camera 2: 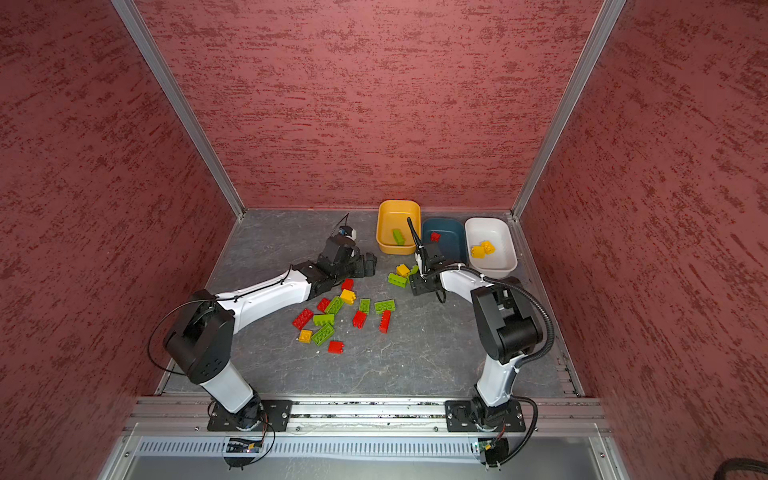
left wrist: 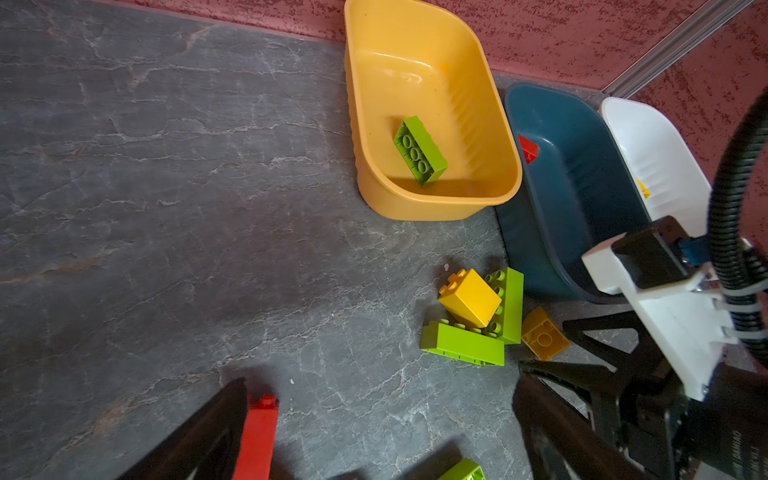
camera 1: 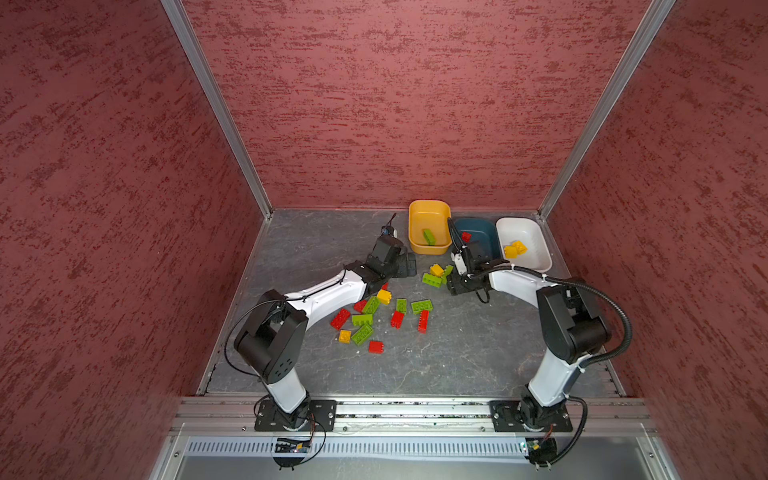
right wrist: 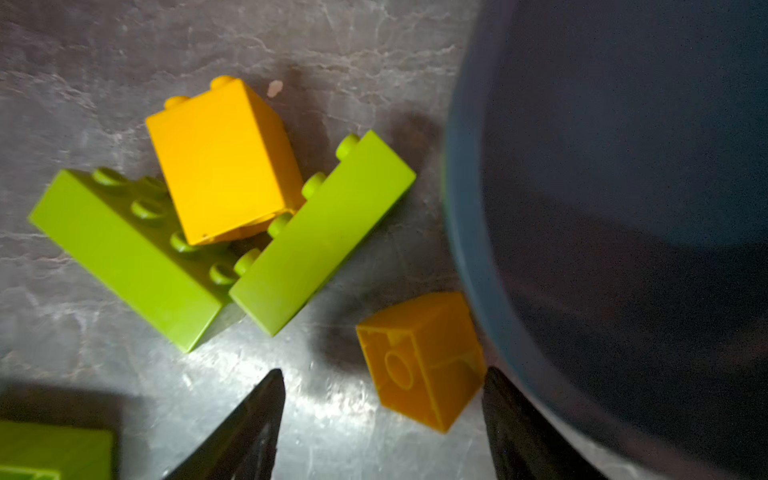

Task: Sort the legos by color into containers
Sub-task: 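Lower the right gripper onto a yellow brick beside the teal tub and grasp, then carry the yellow brick into the white tub while the left gripper reaches toward green bricks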

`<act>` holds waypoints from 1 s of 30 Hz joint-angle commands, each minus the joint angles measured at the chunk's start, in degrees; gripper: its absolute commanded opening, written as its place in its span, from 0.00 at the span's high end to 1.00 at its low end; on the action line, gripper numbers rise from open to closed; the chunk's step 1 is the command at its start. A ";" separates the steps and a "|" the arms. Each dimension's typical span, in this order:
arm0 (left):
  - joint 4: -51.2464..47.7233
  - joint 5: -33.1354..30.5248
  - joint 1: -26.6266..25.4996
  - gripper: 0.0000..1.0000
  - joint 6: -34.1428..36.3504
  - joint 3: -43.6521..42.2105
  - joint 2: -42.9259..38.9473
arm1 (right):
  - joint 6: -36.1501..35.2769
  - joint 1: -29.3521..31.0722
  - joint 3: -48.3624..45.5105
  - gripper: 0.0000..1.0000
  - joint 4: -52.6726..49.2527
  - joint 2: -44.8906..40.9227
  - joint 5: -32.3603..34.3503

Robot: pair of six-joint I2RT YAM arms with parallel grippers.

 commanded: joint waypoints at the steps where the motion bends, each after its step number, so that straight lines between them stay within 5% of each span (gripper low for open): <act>1: -0.36 0.10 0.29 0.00 0.41 -0.08 0.02 | -6.05 0.99 2.18 0.24 -1.44 1.63 6.06; 5: -0.30 0.16 0.22 0.00 0.33 -0.03 0.21 | -7.57 1.34 2.98 0.26 -1.27 3.39 6.94; 15: -0.29 0.34 0.23 0.00 0.42 -0.12 0.10 | -5.57 3.31 1.70 0.53 -2.79 4.68 3.54; 30: -1.74 3.48 -0.69 0.00 2.40 2.98 3.87 | -2.80 2.68 -10.21 0.63 6.71 -14.82 -6.97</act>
